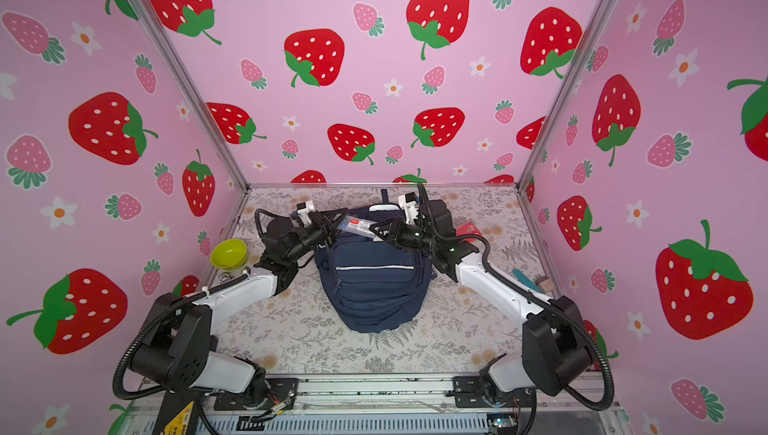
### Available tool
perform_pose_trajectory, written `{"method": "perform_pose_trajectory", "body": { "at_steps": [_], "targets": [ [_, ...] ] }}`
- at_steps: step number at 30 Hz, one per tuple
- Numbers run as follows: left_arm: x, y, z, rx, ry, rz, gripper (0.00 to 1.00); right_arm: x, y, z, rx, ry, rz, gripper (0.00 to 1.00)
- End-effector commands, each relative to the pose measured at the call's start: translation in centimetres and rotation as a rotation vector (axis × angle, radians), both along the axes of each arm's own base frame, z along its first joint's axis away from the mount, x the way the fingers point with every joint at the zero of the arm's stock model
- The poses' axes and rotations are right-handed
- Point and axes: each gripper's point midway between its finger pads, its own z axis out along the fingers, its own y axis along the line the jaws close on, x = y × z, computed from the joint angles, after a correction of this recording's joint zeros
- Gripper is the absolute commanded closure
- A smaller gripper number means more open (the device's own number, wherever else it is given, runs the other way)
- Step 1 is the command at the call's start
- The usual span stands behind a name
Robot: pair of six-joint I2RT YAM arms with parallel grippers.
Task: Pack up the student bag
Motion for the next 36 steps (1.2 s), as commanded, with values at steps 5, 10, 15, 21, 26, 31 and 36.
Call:
{"method": "perform_pose_trajectory", "body": {
  "at_steps": [5, 10, 15, 21, 26, 31, 36],
  "targets": [
    [-0.6, -1.5, -0.7, 0.059, 0.012, -0.066, 0.54, 0.7, -1.5, 1.8, 0.032, -0.069, -0.009, 0.82],
    [-0.9, -2.2, -0.3, 0.151, -0.002, -0.128, 0.48, 1.0, -3.4, 2.1, 0.035, -0.078, -0.039, 0.84],
    [-2.6, -1.2, 0.5, 0.502, -0.062, -0.208, 0.44, 1.2, -7.9, 0.0, -0.054, -0.038, -0.116, 0.86],
    [-8.1, -2.3, -2.0, 1.108, -0.163, -0.496, 0.46, 1.1, -16.3, -3.0, -0.211, 0.049, -0.276, 0.87],
    [-11.6, -5.3, -4.5, 1.313, -0.262, -0.752, 0.36, -0.4, -20.0, -4.8, -0.296, 0.095, -0.323, 0.89],
    [-13.5, -7.8, -6.3, 1.456, -0.378, -0.908, 0.18, -2.5, -20.8, -6.2, -0.367, 0.112, -0.299, 0.90],
    [-13.3, -7.6, -8.7, 1.653, -0.399, -0.952, 0.25, -4.4, -20.6, -6.6, -0.373, 0.117, -0.255, 0.90]
  ]
}}
